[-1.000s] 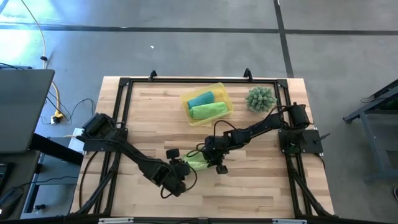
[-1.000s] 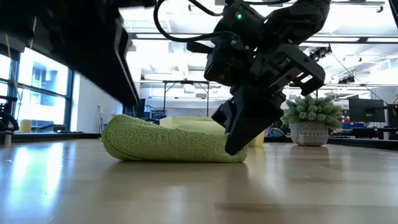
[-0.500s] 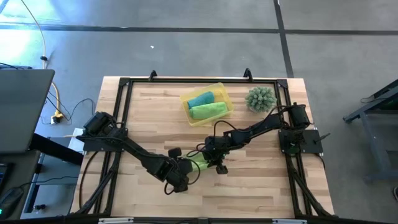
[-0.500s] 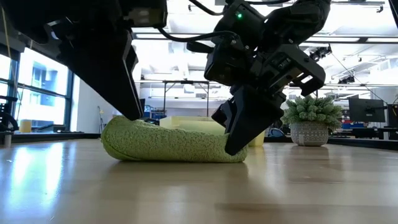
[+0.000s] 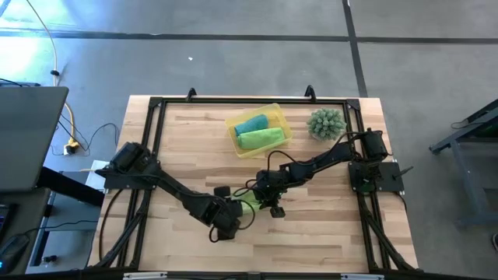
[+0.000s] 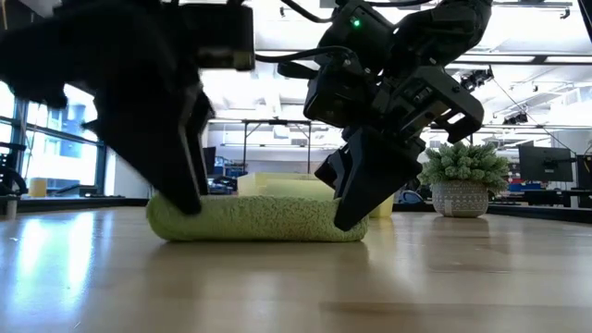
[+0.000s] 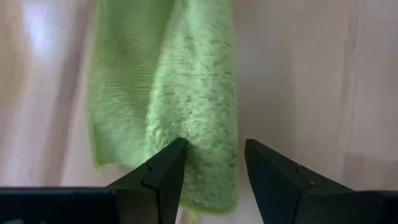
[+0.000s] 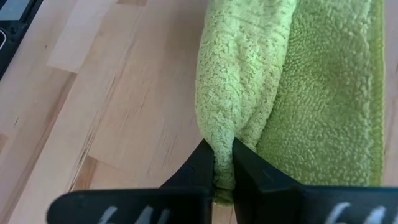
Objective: Roll microfiber towels into tight, uniform cylinder then place into a basket
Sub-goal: Roll the light green microfiber cloth
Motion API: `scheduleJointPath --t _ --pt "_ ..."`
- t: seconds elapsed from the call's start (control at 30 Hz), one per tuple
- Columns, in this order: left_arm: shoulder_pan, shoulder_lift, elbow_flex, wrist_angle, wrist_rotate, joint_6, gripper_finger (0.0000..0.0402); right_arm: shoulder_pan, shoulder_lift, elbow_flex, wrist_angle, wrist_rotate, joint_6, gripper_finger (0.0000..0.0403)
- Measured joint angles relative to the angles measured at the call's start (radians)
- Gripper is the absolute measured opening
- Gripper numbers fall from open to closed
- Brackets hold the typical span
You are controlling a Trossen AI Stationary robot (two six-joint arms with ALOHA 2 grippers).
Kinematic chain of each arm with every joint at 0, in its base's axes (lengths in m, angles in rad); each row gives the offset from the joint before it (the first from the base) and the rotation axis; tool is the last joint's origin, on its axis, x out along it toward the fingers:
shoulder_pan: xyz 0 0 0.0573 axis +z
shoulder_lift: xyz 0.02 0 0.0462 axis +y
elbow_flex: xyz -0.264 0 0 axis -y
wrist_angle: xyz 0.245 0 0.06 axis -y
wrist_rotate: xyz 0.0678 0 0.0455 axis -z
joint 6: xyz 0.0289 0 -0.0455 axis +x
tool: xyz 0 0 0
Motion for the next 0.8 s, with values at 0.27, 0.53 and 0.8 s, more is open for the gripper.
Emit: scheduleJointPath --t 0.27,0.53,0.8 --pt "-0.004 0.059 0.002 0.011 -0.021 0.026 0.0153 0.0 0.0 0.0 -0.004 0.002 0.003 0.0012" --pt "-0.017 0.055 -0.051 0.113 -0.01 0.07 0.008 -0.001 -0.059 -0.001 -0.113 0.019 -0.032 0.0067" --pt "0.04 0.039 -0.179 0.446 0.145 0.033 0.0031 0.036 -0.153 -0.003 -0.257 0.011 -0.15 0.0118"
